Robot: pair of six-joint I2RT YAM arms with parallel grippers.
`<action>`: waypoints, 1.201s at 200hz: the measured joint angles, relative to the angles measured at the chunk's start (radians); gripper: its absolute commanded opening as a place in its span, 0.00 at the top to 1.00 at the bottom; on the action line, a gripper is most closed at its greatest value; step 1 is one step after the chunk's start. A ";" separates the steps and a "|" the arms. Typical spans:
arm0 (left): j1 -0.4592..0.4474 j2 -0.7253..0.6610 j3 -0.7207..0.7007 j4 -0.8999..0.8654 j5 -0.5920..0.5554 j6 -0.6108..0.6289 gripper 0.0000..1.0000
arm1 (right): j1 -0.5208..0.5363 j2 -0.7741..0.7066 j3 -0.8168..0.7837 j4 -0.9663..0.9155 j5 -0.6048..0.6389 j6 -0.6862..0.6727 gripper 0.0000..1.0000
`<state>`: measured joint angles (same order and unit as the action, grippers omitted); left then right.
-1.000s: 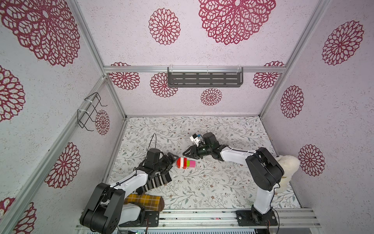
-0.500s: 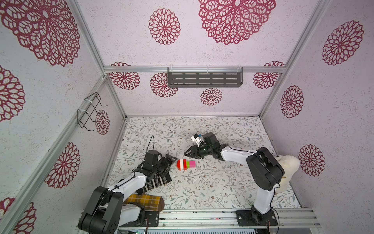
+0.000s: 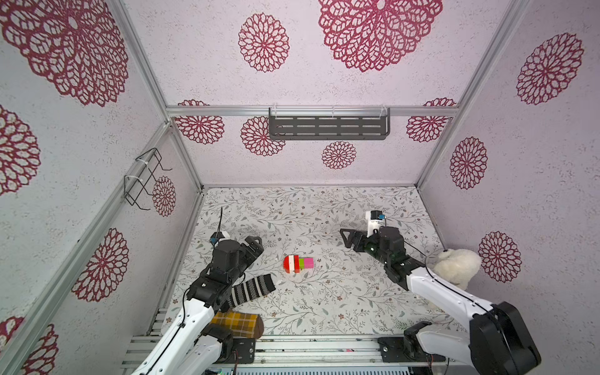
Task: Assemble an ice cream with lego
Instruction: Reset both arms
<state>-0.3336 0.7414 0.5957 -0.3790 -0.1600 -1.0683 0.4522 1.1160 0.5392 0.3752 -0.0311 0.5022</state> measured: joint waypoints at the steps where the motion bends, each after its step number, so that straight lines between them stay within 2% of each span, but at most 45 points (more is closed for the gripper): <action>1: 0.000 -0.007 -0.001 -0.003 -0.013 0.002 0.03 | 0.000 -0.004 -0.004 0.002 0.007 -0.001 0.01; 30: -0.003 -0.103 -0.015 -0.007 -0.136 0.065 0.03 | -0.004 -0.161 -0.146 0.095 0.266 -0.085 0.01; 47: -0.004 -0.116 -0.010 0.006 -0.192 0.116 0.03 | -0.029 -0.221 -0.195 0.124 0.318 -0.129 0.01; 74: 0.008 -0.058 0.059 0.013 -0.248 0.224 0.03 | -0.120 -0.239 -0.201 0.149 0.293 -0.162 0.01; 98: 0.060 -0.009 0.118 0.105 -0.264 0.378 0.03 | -0.234 -0.139 -0.132 0.144 0.239 -0.185 0.01; 122: 0.174 -0.004 0.109 0.267 -0.258 0.544 0.03 | -0.316 -0.072 -0.137 0.200 0.188 -0.224 0.01; 148: 0.334 0.035 0.053 0.444 -0.255 0.652 0.03 | -0.387 -0.056 -0.225 0.311 0.154 -0.283 0.01; 173: 0.467 0.154 -0.008 0.552 -0.237 0.702 0.03 | -0.418 -0.022 -0.339 0.483 0.131 -0.362 0.01; 198: 0.565 0.321 -0.118 0.641 -0.182 0.694 0.03 | -0.419 0.093 -0.401 0.617 0.121 -0.409 0.01; 217: 0.597 0.433 -0.141 0.660 -0.123 0.700 0.03 | -0.424 0.180 -0.399 0.667 0.100 -0.416 0.01; 240: 0.598 0.505 -0.157 0.747 -0.102 0.725 0.03 | -0.426 0.219 -0.385 0.713 0.068 -0.435 0.01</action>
<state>0.2642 1.2469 0.4385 0.3676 -0.2623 -0.3431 0.0261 1.3354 0.1539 1.0878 0.0368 0.0677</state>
